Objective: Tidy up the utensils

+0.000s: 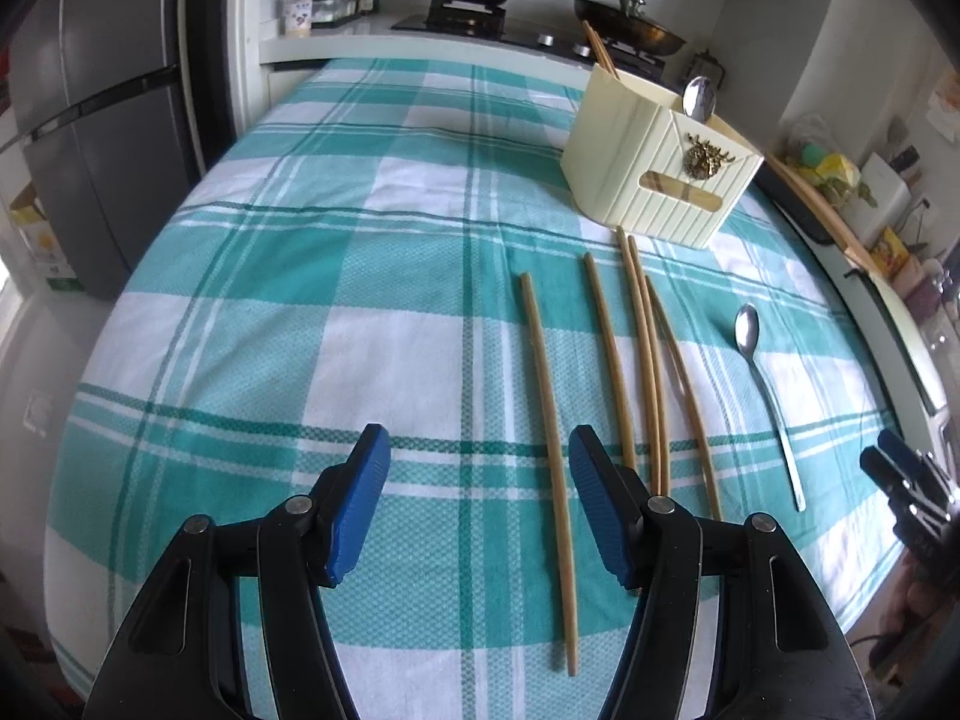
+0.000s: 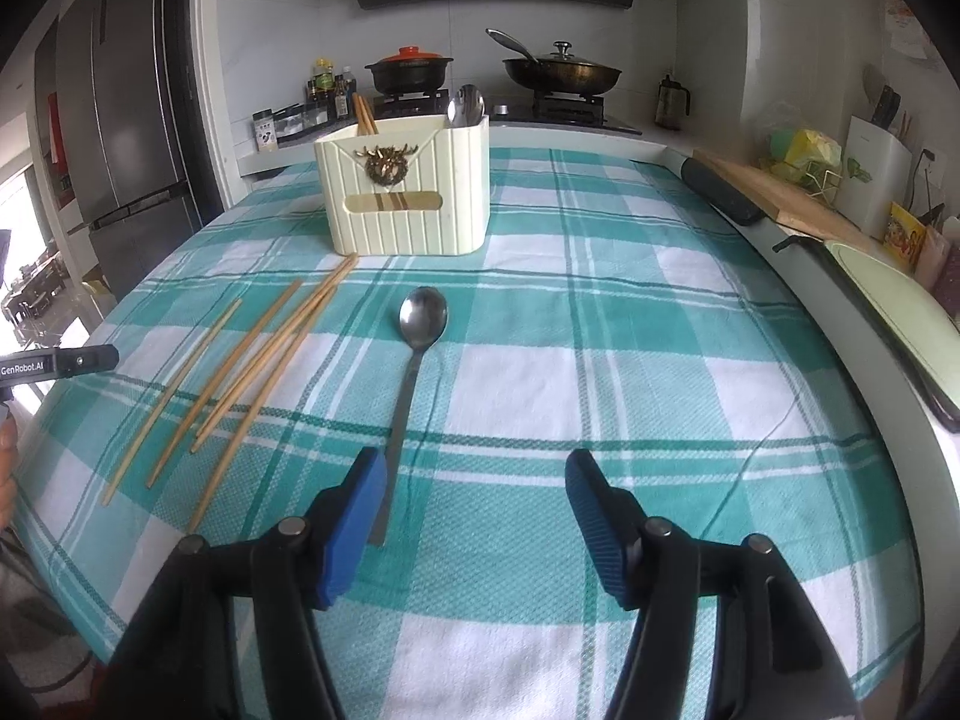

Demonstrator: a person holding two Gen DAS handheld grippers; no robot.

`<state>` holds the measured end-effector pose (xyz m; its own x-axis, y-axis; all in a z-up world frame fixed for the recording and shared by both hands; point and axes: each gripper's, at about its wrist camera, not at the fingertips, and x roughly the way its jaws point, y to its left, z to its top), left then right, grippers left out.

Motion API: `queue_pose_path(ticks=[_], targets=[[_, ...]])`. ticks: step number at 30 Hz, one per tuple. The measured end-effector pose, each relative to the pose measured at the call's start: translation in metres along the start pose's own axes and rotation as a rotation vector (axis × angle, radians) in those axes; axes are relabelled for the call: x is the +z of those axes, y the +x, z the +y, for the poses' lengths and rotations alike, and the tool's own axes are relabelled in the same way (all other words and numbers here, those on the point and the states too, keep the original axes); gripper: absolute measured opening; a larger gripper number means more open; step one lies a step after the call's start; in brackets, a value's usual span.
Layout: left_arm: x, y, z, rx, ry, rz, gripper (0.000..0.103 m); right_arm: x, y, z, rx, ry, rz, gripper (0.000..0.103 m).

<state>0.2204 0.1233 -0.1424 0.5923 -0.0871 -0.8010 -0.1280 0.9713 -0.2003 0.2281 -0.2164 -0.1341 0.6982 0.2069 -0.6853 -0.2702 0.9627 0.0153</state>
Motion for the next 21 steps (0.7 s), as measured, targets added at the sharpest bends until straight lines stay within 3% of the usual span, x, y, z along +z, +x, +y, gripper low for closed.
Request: queue_pose_path(ticks=[4,11,18,21], targets=[[0.020,0.023,-0.004,-0.037,0.059,0.055,0.064,0.023,0.021,0.005,0.030,0.012,0.031,0.065],[0.038,0.066,-0.024,-0.007,0.143,0.116,0.064,0.039,0.082,0.021,0.082,0.077,0.119,0.065],[0.045,0.092,-0.029,0.097,0.185,0.098,0.064,0.055,0.130,0.036,0.011,0.056,0.153,0.065],[0.050,0.096,-0.029,0.105,0.177,0.099,0.064,0.064,0.141,0.042,-0.007,0.041,0.153,0.065]])
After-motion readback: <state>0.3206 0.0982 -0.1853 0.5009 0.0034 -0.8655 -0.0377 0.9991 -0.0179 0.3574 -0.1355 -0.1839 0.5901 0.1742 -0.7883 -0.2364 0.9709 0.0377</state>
